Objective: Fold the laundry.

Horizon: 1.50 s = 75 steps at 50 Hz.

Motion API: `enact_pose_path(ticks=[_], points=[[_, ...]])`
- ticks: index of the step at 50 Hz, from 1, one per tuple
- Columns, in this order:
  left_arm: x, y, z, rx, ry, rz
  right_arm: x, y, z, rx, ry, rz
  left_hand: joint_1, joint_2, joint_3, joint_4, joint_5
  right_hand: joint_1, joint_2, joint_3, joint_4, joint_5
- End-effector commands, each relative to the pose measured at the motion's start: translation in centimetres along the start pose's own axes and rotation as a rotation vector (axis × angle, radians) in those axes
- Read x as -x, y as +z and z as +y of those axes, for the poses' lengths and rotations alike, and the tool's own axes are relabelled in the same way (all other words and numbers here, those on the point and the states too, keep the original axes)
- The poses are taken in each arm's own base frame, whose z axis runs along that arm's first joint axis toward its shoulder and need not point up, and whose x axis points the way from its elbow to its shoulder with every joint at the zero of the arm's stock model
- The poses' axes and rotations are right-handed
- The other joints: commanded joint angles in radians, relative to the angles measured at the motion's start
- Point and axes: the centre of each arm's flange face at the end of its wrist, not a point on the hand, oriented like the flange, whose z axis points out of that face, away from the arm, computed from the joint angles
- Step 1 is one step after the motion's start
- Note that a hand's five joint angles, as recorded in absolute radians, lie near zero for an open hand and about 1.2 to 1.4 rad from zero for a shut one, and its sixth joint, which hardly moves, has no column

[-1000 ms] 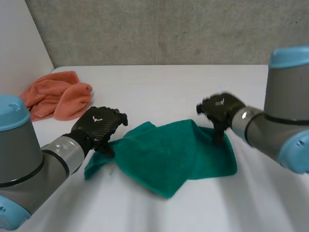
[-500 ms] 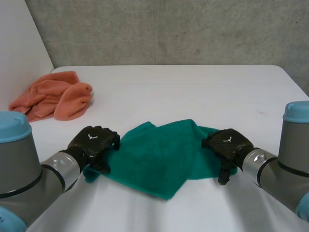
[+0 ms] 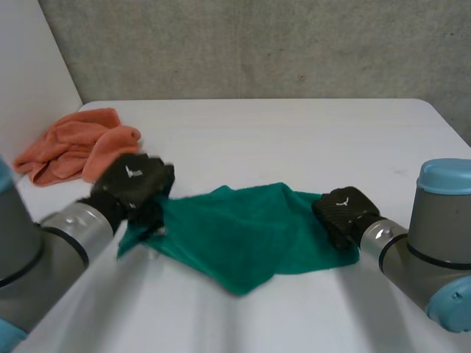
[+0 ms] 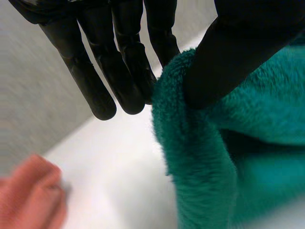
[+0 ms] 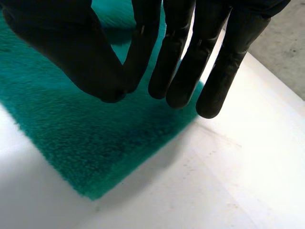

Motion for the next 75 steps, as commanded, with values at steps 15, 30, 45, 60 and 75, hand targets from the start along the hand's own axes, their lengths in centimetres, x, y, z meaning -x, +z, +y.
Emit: enact_pose_path(ticks=[15,30,45,60,75], points=[[3.4,-3.7,-8.7,-0.300,-0.119,-0.113,-2.4,-4.6,-6.1,-0.120,-0.078,0.083,0.283,0.202,0.210,0.198,0.240,-0.272,-0.454,-0.455,-0.459,-0.442],[4.6,-0.9,-9.5,-0.315,-0.114,-0.128,3.5,-4.7,-3.0,-0.008,0.396,-0.221,0.283,0.202,0.210,0.198,0.240,-0.602,-0.784,-0.785,-0.789,-0.773],[5.8,0.1,-11.8,-0.380,-0.100,-0.150,10.1,-0.2,-4.3,-0.013,0.412,-0.311,0.283,0.202,0.210,0.198,0.240,-0.622,-0.805,-0.805,-0.810,-0.793],[6.1,0.3,-12.4,-0.398,-0.099,-0.158,15.6,3.0,-6.8,-0.111,0.342,-0.360,0.283,0.202,0.210,0.198,0.240,-0.625,-0.808,-0.808,-0.812,-0.796],[6.3,0.3,-12.7,-0.412,-0.099,-0.161,15.7,3.8,-6.5,-0.083,0.332,-0.337,0.283,0.202,0.210,0.198,0.240,0.407,0.225,0.224,0.220,0.236]])
